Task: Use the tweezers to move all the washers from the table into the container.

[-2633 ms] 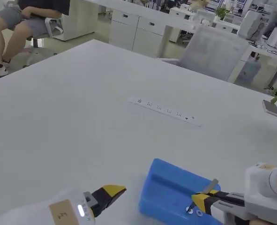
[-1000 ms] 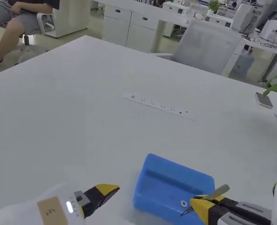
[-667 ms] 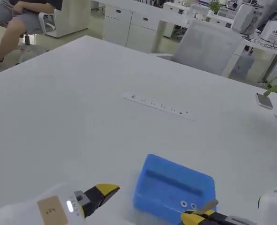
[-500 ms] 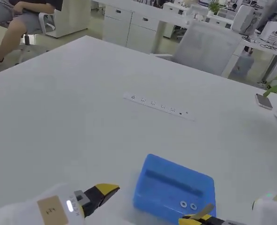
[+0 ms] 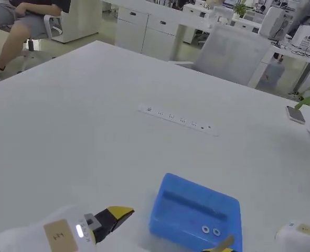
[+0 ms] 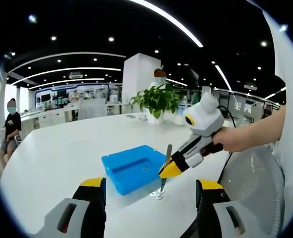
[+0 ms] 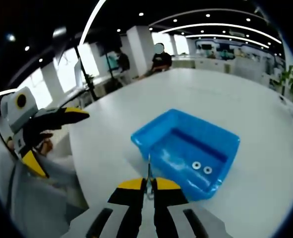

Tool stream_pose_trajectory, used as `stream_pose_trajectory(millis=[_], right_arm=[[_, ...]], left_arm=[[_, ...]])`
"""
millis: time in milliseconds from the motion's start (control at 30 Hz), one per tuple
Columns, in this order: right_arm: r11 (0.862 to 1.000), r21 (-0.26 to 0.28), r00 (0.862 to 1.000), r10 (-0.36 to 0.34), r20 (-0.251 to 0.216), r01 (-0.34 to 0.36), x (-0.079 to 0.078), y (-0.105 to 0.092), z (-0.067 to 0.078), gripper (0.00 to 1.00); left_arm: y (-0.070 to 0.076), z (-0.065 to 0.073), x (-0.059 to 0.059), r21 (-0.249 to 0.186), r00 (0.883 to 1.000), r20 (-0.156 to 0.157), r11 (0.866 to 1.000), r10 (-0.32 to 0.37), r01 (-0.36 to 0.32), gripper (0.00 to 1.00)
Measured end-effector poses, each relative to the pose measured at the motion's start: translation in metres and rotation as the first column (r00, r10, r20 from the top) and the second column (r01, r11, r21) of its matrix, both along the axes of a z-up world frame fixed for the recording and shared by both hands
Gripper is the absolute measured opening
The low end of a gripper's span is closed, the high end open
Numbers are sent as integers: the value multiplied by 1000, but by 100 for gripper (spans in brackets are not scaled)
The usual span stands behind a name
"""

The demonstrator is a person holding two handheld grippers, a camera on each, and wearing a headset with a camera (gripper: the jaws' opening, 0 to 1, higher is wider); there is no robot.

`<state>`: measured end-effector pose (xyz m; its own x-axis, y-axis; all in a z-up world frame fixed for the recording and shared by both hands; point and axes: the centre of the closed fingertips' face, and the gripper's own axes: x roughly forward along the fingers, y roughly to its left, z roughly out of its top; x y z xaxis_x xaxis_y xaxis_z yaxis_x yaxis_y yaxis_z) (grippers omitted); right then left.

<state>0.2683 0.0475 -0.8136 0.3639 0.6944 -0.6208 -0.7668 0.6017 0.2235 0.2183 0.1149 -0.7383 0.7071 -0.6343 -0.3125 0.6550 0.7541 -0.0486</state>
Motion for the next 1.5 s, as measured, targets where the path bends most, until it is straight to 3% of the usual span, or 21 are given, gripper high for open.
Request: stream_pose_trajectory(millis=[433, 1000, 1167, 1500], right_arm=[[998, -33, 999, 48, 16, -48, -5, 3, -3, 4], [985, -119, 987, 136, 86, -126, -10, 8, -5, 3], [986, -114, 986, 134, 94, -123, -11, 8, -4, 2], [996, -36, 993, 80, 91, -77, -8, 9, 10, 3]], left_arm=[[0, 0, -1, 5, 1000, 0, 1000, -3, 3, 75], [-1, -2, -1, 11, 1000, -3, 1000, -16, 16, 75], [-1, -3, -1, 14, 1000, -3, 1000, -17, 17, 74], [-2, -3, -1, 16, 1000, -4, 1000, -19, 19, 74]])
